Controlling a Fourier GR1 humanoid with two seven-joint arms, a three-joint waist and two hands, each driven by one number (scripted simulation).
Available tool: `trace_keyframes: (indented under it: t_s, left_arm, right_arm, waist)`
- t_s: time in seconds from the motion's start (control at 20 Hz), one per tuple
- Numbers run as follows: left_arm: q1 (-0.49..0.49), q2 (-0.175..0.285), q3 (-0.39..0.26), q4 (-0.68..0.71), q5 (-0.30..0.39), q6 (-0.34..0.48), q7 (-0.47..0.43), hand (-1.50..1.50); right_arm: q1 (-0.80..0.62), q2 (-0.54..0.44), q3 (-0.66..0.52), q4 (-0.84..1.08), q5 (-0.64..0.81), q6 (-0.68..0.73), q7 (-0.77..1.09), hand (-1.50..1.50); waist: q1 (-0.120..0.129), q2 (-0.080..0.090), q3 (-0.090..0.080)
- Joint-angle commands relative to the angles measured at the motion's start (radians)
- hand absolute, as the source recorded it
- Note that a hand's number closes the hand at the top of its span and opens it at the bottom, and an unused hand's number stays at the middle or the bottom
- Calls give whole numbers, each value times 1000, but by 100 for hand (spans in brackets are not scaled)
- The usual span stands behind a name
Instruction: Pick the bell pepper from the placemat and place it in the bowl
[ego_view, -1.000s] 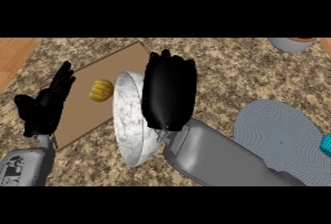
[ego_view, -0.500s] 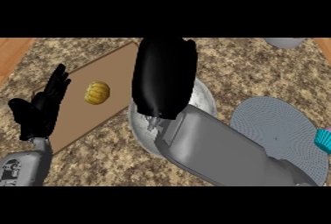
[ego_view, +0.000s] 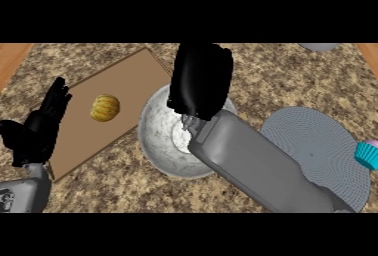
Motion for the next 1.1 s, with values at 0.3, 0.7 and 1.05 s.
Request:
trace_keyframes:
  t_s: [0.3, 0.7, 1.05]
  left_arm:
    - [2, -19, -8, -35, -17, 29, 33, 0]
    - [-12, -11, 16, -14, -10, 18, 32, 0]
    - [1, -5, 17, -15, -5, 5, 28, 0]
  right_arm:
    - [146, 13, -88, 209, -25, 9, 46, 150]
    - [230, 13, -202, 180, -188, -106, -114, -150]
    - [335, 13, -255, -42, -264, -504, -247, -150]
  waist:
    - [-25, 5, 0]
    - [-31, 0, 1]
    - [-39, -1, 4]
